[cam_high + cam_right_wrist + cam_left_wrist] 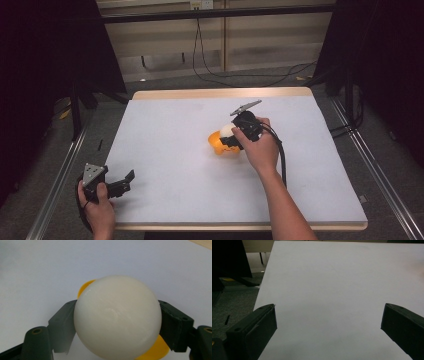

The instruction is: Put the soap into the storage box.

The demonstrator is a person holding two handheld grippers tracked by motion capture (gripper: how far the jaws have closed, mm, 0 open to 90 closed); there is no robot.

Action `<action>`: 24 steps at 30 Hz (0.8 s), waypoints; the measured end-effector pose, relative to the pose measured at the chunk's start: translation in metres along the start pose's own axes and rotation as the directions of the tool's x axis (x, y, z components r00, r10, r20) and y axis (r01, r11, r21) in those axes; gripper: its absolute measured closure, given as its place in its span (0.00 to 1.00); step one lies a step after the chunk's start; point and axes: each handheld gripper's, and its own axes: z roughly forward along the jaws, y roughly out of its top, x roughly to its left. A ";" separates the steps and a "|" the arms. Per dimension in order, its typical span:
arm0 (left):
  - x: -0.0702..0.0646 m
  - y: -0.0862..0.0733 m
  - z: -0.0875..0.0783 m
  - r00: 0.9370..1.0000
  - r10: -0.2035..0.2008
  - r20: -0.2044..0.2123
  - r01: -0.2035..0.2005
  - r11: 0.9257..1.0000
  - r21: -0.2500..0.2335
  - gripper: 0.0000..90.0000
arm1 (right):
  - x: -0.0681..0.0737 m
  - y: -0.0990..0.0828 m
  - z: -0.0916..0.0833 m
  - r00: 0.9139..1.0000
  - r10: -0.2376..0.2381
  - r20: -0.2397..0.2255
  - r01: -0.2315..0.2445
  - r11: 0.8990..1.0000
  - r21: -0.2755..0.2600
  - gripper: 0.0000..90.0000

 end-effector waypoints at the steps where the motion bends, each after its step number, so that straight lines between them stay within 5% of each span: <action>1: 0.000 0.000 0.000 1.000 0.003 -0.003 -0.003 1.000 -0.001 0.00 | 0.000 0.001 0.002 1.000 0.007 0.009 -0.007 1.000 0.006 0.26; 24: 0.000 0.000 0.000 1.000 -0.002 0.000 0.002 1.000 0.000 0.00 | 0.000 0.000 0.024 0.998 0.045 0.049 -0.047 0.998 0.045 0.26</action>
